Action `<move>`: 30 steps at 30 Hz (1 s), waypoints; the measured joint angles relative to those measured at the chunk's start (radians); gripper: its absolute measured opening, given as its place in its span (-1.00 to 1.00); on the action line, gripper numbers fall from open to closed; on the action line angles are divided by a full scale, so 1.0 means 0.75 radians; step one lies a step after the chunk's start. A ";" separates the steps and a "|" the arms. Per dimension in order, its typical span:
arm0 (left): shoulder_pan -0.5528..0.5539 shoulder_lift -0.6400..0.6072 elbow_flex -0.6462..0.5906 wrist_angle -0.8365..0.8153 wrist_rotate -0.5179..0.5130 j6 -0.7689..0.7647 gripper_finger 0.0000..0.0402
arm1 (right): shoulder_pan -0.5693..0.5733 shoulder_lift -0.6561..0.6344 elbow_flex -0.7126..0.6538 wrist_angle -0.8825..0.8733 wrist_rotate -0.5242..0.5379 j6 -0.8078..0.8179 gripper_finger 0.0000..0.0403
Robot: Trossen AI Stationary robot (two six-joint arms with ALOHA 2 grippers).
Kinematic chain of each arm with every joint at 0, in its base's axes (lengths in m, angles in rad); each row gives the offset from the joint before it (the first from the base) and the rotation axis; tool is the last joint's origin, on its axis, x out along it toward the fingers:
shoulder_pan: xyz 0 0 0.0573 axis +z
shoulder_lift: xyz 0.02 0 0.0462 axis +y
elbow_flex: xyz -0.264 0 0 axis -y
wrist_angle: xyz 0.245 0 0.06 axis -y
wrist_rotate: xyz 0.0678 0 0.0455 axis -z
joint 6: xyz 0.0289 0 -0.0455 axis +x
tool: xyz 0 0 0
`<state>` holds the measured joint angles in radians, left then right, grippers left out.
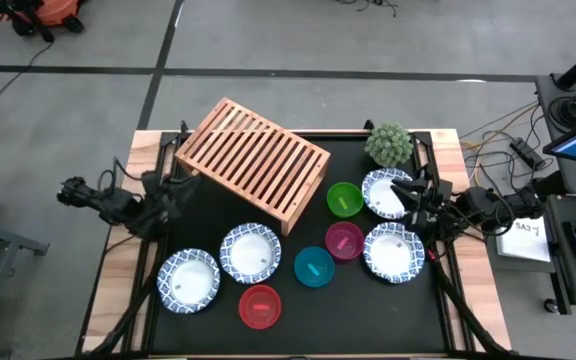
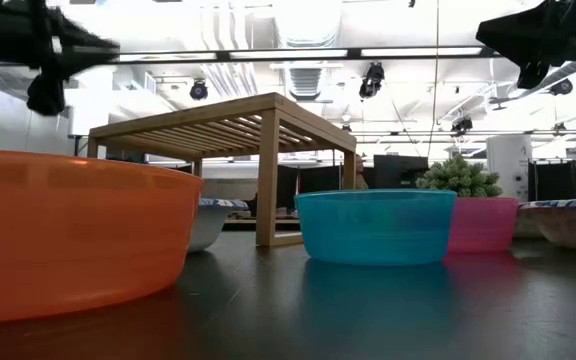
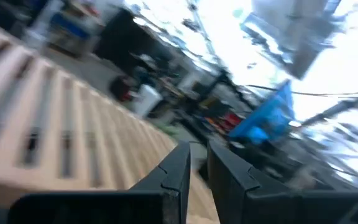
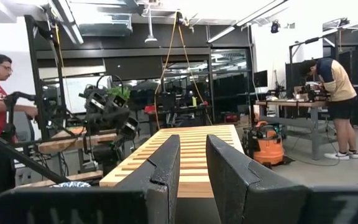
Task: Place and stack bowls onto a shelf
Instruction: Put the top left white patterned bowl on the shelf
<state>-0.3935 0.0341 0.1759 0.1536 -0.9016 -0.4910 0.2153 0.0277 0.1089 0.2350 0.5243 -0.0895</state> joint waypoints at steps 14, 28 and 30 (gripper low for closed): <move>-0.093 0.602 0.420 -0.525 0.377 -0.793 -0.81 | 0.000 0.000 0.001 0.011 0.000 0.017 -0.66; -0.136 1.326 0.714 -1.153 0.659 -1.319 -0.81 | 0.000 0.000 0.001 0.013 0.000 0.015 -0.66; -0.135 1.367 0.720 -1.176 0.662 -1.345 -0.81 | 0.000 0.000 0.001 0.013 0.000 0.015 -0.66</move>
<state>-0.4947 1.0596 0.7162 -0.7287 -0.4052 -1.5000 0.2153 0.0277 0.1097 0.2447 0.5243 -0.0781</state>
